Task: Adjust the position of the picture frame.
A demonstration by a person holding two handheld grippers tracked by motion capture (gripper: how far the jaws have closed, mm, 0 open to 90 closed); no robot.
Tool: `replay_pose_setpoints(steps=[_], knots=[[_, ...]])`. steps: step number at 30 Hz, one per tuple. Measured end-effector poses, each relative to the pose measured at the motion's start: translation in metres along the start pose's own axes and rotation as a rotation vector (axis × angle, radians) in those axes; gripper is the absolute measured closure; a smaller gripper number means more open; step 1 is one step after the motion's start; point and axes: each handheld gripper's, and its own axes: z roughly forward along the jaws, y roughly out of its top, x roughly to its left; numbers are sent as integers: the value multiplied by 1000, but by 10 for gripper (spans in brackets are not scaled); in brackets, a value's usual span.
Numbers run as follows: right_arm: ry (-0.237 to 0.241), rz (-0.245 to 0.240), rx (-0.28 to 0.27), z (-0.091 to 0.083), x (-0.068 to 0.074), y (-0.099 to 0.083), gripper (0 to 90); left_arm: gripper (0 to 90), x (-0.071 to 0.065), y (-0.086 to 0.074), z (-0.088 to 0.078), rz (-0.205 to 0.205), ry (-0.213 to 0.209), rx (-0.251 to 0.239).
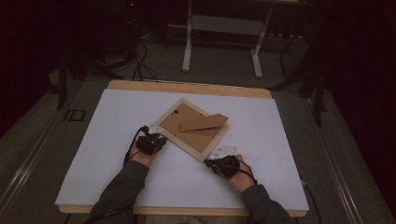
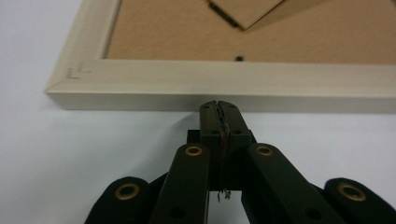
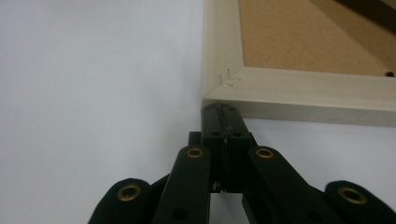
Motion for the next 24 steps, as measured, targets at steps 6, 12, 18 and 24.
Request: replay_pose_setpoints(steps=[6, 12, 18, 24], knots=[[17, -16, -1, 6, 5, 7, 899, 900, -3, 4, 3, -8, -4, -11], [25, -27, -4, 13, 10, 14, 898, 900, -4, 5, 6, 0, -6, -3], [42, -41, -15, 15, 12, 19, 899, 900, -4, 5, 6, 8, -6, 1], [-13, -1, -50, -3, -9, 18, 898, 900, 1, 5, -2, 5, 2, -9]])
